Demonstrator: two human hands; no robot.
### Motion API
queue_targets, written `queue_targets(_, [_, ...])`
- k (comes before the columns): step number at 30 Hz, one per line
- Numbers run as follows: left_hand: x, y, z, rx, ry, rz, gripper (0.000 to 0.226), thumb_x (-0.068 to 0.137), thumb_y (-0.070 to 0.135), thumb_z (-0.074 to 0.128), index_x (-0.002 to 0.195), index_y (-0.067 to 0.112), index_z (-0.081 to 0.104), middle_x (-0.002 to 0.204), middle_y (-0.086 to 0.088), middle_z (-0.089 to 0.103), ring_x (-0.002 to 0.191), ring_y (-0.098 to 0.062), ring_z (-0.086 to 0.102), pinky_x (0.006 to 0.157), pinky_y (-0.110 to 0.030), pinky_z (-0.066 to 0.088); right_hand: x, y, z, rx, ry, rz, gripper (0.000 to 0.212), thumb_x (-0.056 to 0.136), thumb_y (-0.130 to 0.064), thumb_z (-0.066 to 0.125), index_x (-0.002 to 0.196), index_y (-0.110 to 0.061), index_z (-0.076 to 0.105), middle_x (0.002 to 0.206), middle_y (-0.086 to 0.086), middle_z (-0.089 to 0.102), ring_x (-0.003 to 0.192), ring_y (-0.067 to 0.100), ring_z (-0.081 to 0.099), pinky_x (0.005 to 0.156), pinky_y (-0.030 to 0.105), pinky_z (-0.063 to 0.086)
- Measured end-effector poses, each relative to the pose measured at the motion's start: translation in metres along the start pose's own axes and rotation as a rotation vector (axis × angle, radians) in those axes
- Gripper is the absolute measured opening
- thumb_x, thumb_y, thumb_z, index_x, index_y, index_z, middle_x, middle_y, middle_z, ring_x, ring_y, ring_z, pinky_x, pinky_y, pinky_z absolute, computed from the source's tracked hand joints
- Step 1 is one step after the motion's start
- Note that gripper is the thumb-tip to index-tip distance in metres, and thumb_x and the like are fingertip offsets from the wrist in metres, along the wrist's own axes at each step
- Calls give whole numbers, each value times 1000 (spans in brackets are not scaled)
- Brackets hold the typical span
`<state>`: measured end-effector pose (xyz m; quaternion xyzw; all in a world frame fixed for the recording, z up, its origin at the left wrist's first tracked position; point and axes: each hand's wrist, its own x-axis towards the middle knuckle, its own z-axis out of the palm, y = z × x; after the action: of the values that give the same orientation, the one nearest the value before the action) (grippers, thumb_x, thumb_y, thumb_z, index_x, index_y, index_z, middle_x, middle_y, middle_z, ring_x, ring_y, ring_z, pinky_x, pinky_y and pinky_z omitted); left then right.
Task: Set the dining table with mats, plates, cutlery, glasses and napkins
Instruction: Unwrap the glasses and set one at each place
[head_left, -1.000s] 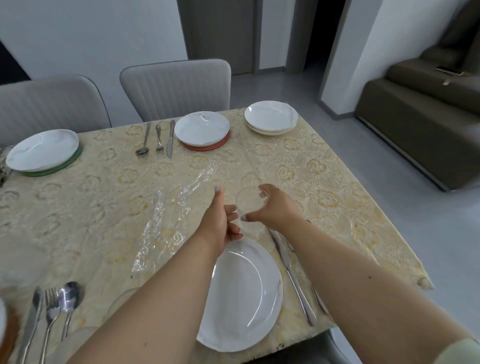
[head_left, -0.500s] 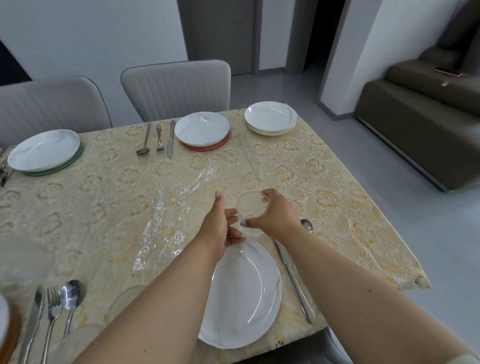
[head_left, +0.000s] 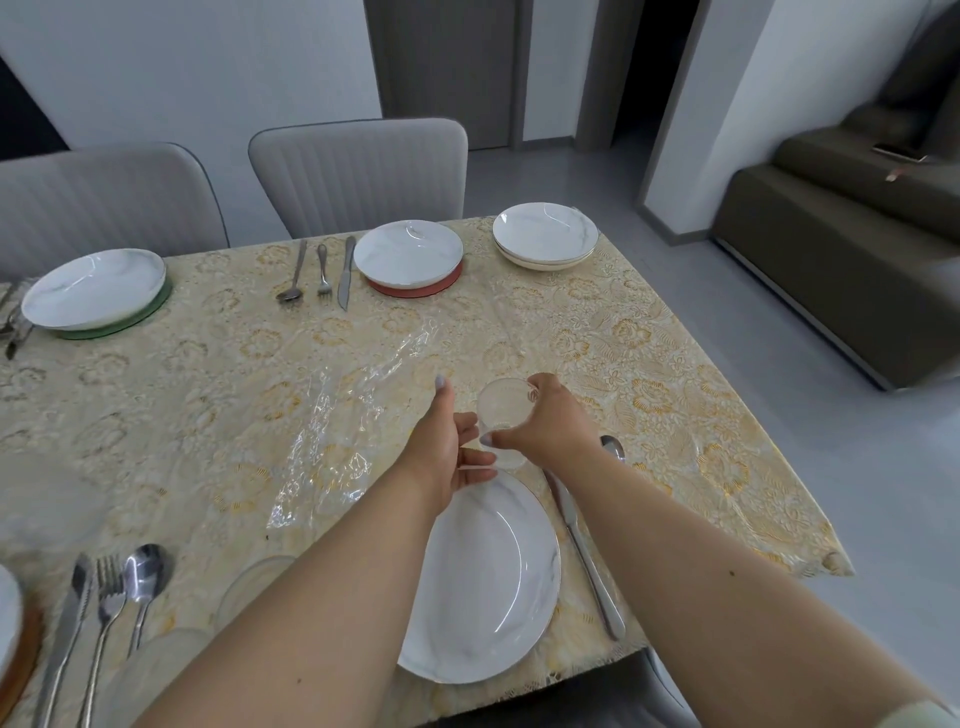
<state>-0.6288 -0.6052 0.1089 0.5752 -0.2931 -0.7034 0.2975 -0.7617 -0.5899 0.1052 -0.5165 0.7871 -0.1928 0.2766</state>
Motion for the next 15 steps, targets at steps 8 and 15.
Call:
queue_targets(8, [-27, 18, -49, -109, 135, 113, 71, 95, 65, 27, 112, 6, 64, 108, -11, 67, 84, -23, 63, 66, -34, 49, -22, -43, -9, 193, 295, -320, 64, 83, -52, 64, 133, -16, 44, 133, -3, 51, 126, 15, 43, 104, 32, 36])
queue_targets(15, [-86, 24, -150, -51, 459, 390, 47, 103, 43, 31, 90, 13, 65, 84, -5, 65, 68, -16, 59, 60, -28, 45, -69, -111, 54, 291, -160, -577, 50, 78, -45, 72, 117, -21, 54, 107, -7, 60, 99, 7, 57, 90, 31, 49])
